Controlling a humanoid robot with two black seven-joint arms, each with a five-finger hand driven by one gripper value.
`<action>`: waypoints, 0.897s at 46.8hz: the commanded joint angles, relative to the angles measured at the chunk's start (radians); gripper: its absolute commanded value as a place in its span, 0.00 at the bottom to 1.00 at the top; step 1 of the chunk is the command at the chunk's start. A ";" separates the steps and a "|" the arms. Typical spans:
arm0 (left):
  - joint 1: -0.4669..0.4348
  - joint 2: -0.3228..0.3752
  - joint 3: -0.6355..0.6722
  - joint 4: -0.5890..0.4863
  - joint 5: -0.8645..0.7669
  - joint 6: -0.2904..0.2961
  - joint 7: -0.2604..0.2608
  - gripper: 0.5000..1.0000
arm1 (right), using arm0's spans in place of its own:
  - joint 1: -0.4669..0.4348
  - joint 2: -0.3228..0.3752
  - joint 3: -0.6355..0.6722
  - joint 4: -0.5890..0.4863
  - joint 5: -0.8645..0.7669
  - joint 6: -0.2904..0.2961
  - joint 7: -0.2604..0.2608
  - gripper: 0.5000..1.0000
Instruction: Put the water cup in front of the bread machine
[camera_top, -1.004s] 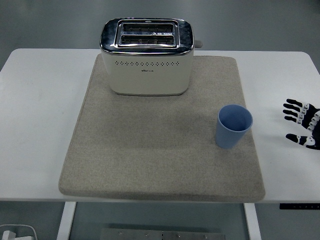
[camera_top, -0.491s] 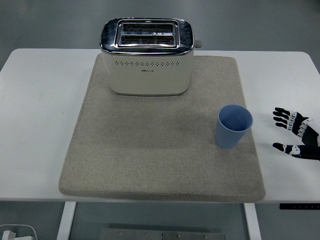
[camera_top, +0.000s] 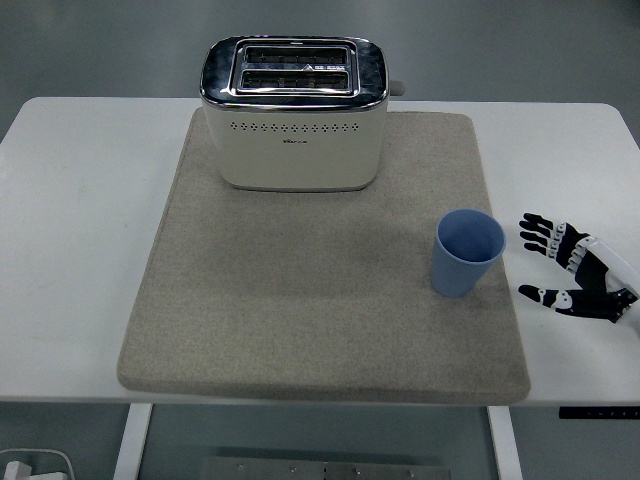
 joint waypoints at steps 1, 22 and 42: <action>0.000 0.000 0.000 0.000 0.000 0.000 0.000 1.00 | 0.004 0.005 0.000 0.000 0.000 0.000 0.000 0.85; 0.000 0.000 0.000 0.000 0.000 0.000 0.000 1.00 | 0.029 0.064 -0.001 -0.003 0.000 0.002 0.000 0.86; 0.000 0.000 0.000 0.000 0.000 0.000 0.000 1.00 | 0.035 0.079 -0.001 -0.006 0.000 0.019 0.000 0.86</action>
